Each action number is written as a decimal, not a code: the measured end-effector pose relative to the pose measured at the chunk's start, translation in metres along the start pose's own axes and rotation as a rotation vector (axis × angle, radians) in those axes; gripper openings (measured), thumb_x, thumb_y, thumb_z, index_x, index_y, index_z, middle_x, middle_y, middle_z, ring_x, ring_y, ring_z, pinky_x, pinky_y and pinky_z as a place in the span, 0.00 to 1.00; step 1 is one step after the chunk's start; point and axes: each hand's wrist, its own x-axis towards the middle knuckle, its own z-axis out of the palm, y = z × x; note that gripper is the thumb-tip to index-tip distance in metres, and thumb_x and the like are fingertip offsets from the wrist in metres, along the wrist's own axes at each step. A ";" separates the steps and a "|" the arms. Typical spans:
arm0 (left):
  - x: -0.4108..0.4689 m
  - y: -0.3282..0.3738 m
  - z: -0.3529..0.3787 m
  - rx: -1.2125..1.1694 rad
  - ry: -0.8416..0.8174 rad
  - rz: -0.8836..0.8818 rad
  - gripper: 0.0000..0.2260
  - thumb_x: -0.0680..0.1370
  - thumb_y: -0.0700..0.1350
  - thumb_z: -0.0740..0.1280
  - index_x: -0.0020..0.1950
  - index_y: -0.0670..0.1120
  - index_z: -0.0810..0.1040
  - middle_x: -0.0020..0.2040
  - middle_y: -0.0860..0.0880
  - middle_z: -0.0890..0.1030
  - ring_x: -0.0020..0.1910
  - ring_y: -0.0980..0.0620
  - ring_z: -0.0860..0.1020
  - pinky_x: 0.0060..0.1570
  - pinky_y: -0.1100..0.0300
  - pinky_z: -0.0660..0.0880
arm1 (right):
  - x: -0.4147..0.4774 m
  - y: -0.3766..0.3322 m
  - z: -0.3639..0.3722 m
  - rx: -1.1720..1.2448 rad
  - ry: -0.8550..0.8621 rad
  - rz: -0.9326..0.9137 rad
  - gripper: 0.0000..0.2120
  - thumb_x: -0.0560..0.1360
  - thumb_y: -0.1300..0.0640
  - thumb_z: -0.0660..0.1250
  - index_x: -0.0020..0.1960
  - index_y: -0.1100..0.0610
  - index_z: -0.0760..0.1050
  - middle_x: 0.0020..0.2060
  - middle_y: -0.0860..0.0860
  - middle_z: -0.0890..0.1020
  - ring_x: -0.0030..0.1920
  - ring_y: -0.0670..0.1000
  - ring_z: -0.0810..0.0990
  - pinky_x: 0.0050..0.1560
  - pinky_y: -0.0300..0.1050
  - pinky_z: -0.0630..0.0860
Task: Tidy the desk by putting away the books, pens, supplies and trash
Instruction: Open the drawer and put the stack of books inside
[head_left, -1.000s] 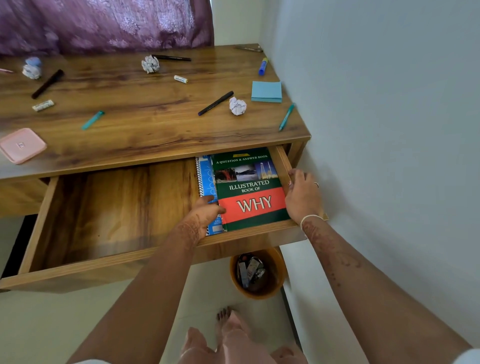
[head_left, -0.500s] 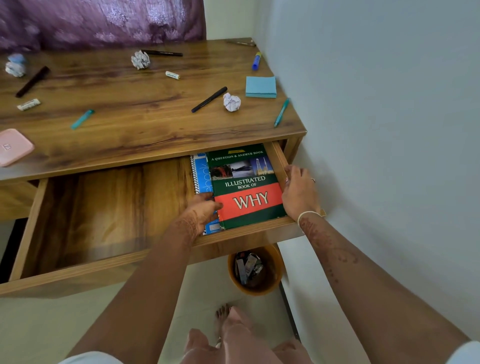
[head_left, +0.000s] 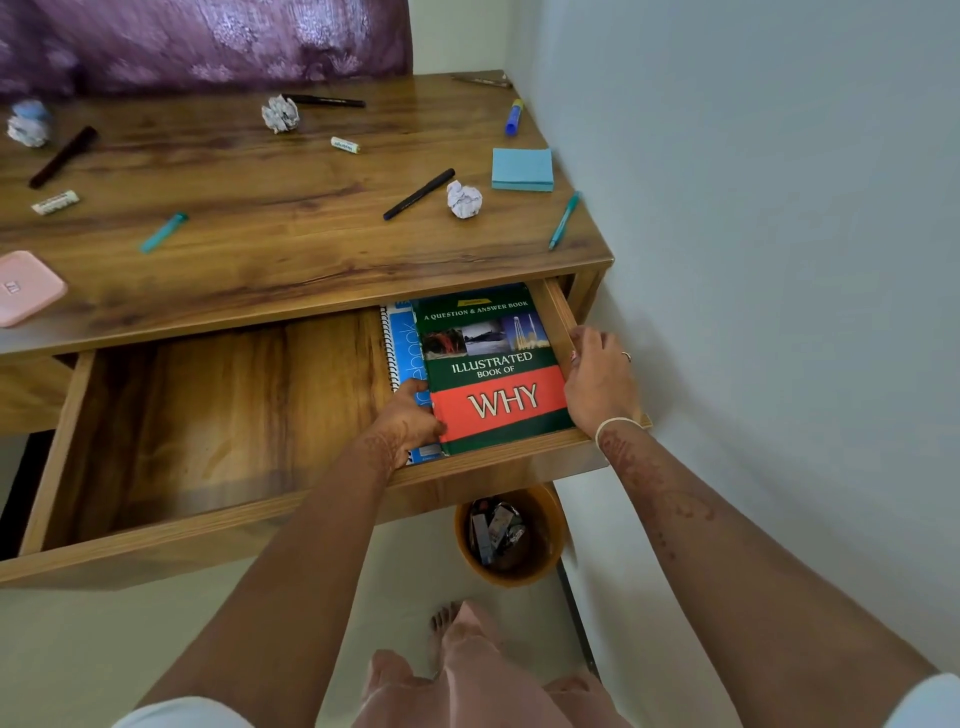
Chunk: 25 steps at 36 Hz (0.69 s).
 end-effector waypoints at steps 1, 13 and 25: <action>-0.002 0.001 0.000 0.003 -0.005 0.000 0.34 0.72 0.24 0.67 0.73 0.46 0.62 0.42 0.46 0.80 0.48 0.46 0.80 0.45 0.54 0.79 | 0.000 0.000 0.000 0.002 0.002 -0.001 0.20 0.78 0.51 0.64 0.68 0.51 0.66 0.64 0.54 0.72 0.62 0.54 0.74 0.53 0.51 0.79; -0.002 0.000 -0.006 0.345 0.128 0.080 0.34 0.72 0.37 0.74 0.75 0.48 0.65 0.69 0.41 0.73 0.62 0.45 0.76 0.63 0.49 0.75 | 0.000 -0.001 -0.003 0.023 -0.013 -0.005 0.19 0.78 0.52 0.63 0.68 0.52 0.67 0.65 0.55 0.72 0.63 0.53 0.73 0.54 0.51 0.79; 0.014 0.000 -0.023 0.221 0.305 0.041 0.22 0.75 0.32 0.68 0.69 0.40 0.71 0.62 0.42 0.79 0.58 0.43 0.79 0.56 0.50 0.78 | 0.001 0.001 -0.002 0.020 -0.012 -0.006 0.19 0.78 0.52 0.63 0.68 0.51 0.66 0.64 0.54 0.72 0.62 0.53 0.73 0.52 0.49 0.78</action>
